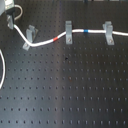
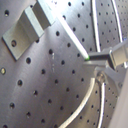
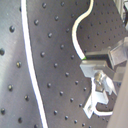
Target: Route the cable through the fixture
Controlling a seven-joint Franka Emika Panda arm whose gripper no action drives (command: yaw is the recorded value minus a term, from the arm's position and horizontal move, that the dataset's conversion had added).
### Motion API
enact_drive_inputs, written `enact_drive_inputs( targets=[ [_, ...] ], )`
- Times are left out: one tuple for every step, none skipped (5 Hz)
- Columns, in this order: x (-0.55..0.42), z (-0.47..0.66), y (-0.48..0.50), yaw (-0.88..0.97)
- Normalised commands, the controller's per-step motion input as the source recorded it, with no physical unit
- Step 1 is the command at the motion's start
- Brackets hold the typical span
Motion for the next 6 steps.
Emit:
enact_drive_inputs(
  targets=[
    [0.487, -0.41, -0.224, -0.05],
    [0.493, -0.44, -0.248, -0.05],
    [0.491, 0.00, -0.579, -0.06],
    [0.287, 0.16, -0.622, -0.21],
    [-0.019, 0.21, -0.117, -0.08],
    [-0.223, 0.01, 0.042, 0.00]
  ],
)
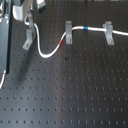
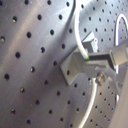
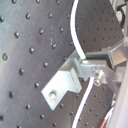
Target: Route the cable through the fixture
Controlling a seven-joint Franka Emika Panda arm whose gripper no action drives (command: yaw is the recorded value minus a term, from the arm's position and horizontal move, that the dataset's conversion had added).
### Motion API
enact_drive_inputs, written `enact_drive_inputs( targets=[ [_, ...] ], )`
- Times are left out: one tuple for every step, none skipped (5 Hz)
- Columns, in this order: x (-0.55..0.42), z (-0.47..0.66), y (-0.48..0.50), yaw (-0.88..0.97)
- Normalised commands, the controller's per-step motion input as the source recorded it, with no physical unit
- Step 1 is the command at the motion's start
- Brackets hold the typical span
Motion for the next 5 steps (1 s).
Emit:
enact_drive_inputs(
  targets=[
    [-0.360, 0.06, 0.129, 0.05],
    [-0.381, 0.17, 0.232, 0.08],
    [-0.171, 0.51, 0.244, 0.00],
    [-0.123, 0.73, 0.217, 0.00],
    [-0.341, 0.59, 0.093, 0.15]
  ],
)
